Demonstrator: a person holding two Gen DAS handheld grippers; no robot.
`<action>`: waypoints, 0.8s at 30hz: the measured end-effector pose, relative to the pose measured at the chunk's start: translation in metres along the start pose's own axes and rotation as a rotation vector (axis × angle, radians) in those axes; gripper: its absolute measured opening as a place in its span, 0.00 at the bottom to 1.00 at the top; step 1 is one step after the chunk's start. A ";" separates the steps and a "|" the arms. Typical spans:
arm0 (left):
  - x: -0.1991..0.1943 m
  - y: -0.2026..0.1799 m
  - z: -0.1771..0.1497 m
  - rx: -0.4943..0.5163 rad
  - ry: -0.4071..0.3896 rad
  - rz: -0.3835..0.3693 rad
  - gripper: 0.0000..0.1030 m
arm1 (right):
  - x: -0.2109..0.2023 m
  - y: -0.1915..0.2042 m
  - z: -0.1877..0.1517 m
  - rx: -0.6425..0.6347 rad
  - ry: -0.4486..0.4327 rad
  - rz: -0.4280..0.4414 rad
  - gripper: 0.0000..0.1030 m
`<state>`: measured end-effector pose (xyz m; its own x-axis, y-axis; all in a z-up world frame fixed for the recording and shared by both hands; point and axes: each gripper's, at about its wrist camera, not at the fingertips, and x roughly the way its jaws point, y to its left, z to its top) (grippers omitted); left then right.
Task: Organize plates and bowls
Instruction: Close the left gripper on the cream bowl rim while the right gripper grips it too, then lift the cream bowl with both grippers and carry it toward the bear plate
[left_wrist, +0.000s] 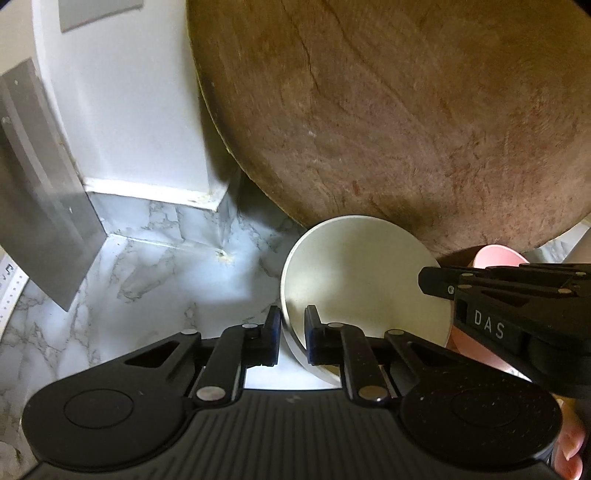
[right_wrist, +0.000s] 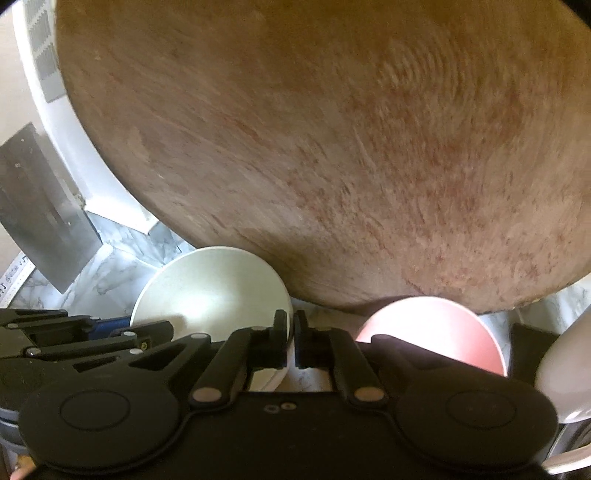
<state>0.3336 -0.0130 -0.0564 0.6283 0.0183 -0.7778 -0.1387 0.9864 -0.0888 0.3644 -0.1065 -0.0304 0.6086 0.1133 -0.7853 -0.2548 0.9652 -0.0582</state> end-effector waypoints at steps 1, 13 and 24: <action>-0.004 0.001 0.000 0.001 -0.006 0.002 0.12 | -0.003 0.001 0.001 -0.001 -0.005 0.003 0.04; -0.056 0.010 -0.011 0.000 -0.006 -0.008 0.12 | -0.049 0.020 -0.013 0.021 0.018 0.017 0.04; -0.105 0.017 -0.040 0.007 0.009 -0.017 0.12 | -0.105 0.046 -0.044 0.051 0.023 0.058 0.06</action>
<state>0.2348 -0.0046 -0.0013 0.6238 0.0006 -0.7816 -0.1232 0.9876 -0.0975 0.2554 -0.0844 0.0224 0.5762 0.1646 -0.8005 -0.2503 0.9680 0.0189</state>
